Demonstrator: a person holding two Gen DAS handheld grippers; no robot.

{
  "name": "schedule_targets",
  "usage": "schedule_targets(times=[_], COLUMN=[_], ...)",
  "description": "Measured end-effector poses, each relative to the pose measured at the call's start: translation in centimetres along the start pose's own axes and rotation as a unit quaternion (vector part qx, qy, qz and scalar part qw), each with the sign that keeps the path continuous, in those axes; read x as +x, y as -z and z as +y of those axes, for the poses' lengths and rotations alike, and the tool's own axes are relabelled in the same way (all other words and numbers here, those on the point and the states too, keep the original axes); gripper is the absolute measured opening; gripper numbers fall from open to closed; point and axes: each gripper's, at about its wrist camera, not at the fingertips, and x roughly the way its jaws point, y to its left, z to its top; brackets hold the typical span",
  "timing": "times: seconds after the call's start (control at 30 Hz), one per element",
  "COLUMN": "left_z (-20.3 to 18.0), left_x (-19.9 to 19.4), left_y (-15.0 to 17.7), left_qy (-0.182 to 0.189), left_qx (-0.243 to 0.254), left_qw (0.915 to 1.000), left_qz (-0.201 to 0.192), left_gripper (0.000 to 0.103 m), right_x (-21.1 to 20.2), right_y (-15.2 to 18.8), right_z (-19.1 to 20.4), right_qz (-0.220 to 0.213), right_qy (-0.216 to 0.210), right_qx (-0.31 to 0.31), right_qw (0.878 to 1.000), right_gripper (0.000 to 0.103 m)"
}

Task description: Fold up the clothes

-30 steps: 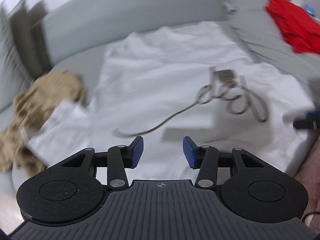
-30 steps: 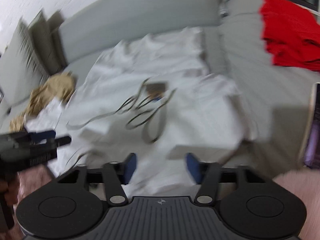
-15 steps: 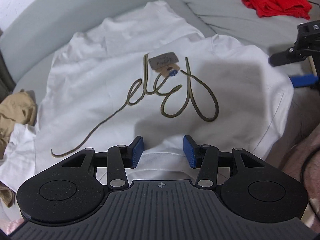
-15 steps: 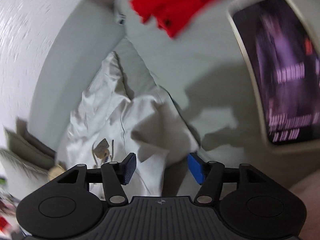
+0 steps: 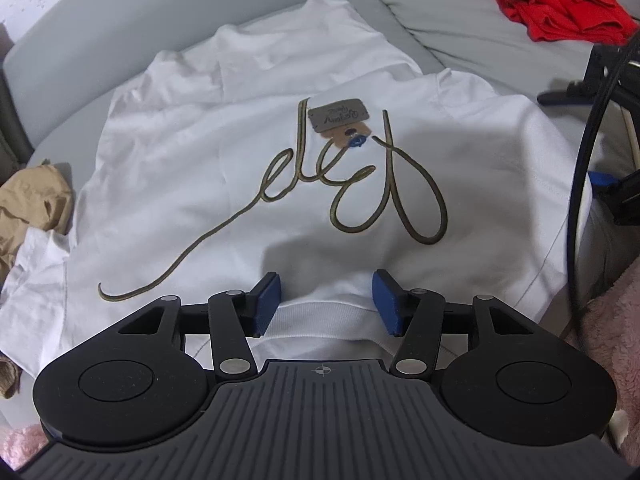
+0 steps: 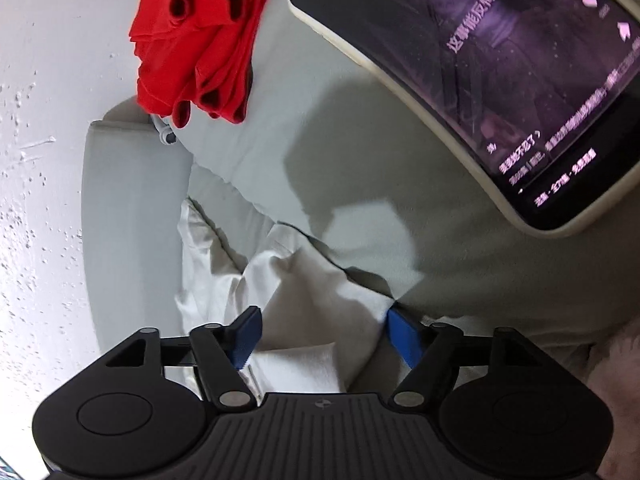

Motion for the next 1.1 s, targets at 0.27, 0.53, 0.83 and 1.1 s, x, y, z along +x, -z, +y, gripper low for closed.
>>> schedule_targets(times=[0.27,0.53,0.83,1.1], left_z=[-0.2,-0.4,-1.0,1.1], left_x=[-0.1,-0.3,-0.5,-3.0], left_y=[0.2,0.2,0.3,0.9], left_qy=[-0.007,-0.010,-0.015,0.016], left_qx=[0.006,0.016,0.053,0.031], left_qw=[1.0000,0.9998,0.9985,0.9994], left_qz=[-0.003,-0.004,-0.007,-0.007], left_gripper=[0.057,0.057,0.054,0.057], right_x=[0.8,-1.3,-3.9,-5.0], right_y=[0.2,0.7,2.3,3.4], right_z=[0.8,3.9,7.8,8.6], right_qz=[-0.001,-0.071,-0.177,-0.171], right_qy=[0.040,0.076,0.175,0.172], right_qx=[-0.042,-0.215,-0.406,-0.428], right_qw=[0.998,0.971,0.879,0.870], right_gripper=[0.014,0.005,0.006,0.048])
